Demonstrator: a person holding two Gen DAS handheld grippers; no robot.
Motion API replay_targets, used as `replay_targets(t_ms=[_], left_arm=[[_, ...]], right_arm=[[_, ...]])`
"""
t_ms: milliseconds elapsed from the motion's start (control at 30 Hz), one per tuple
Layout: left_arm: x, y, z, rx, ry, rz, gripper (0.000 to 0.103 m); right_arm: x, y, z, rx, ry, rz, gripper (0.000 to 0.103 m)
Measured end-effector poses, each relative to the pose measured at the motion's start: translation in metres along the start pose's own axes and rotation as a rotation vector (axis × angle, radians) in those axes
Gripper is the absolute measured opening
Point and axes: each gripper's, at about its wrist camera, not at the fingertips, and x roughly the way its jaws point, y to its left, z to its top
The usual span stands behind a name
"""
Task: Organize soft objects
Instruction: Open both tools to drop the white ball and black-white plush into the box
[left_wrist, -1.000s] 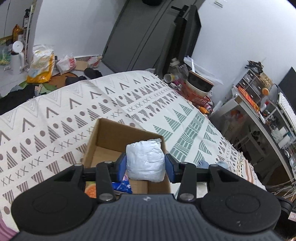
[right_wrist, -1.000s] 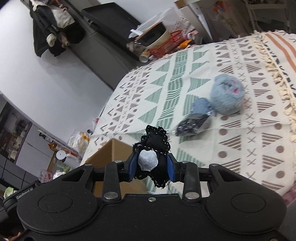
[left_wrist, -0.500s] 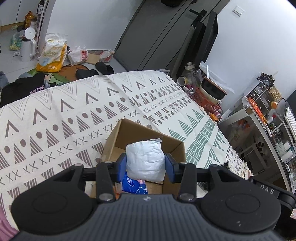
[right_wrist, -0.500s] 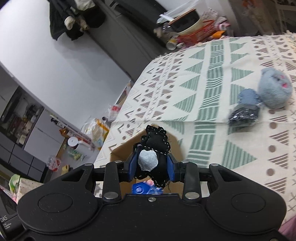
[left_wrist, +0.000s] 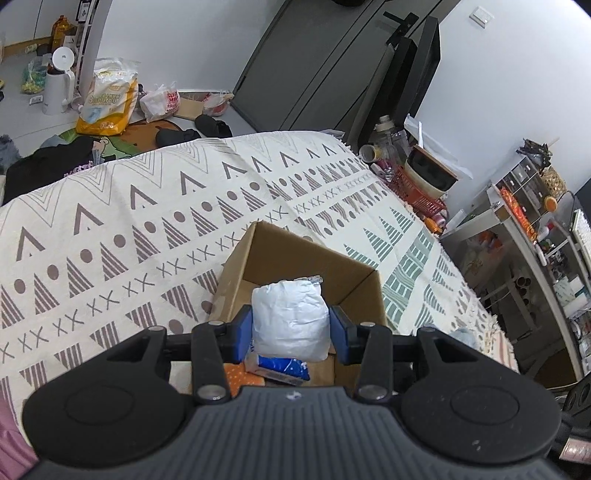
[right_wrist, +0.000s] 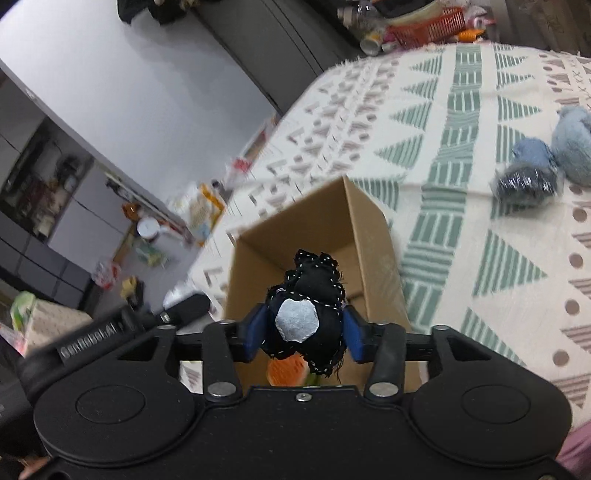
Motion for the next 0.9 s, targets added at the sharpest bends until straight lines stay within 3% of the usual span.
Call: replay_targets(t_ms=[133,200,267,567,900], left_arm=[[0.002,-0.004,-0.004,0.016,0.014,-0.001,0.043],[0.004,-0.008,-0.006,0.028,0.024,-0.006,0.043],[0.005,-0.012,-0.008,0.044,0.034,-0.011,0.043],[0.013,-0.021,-0.020,0.088,0.078,-0.005,0.046],[0.004,-0.045,-0.030,0.133,0.053,0.055,0.057]], right_arm=[[-0.009,-0.005,-0.001,0.004,-0.008,0.015,0.060],[-0.015,-0.006,0.001,0.003,-0.022,-0.009,0.079],[-0.024,-0.010,0.003,-0.001,-0.055,-0.029,0.083],[-0.042,-0.032,0.009,0.022,-0.081,-0.069,0.087],[-0.077,-0.073,0.018,0.061,-0.113,-0.097,0.094]])
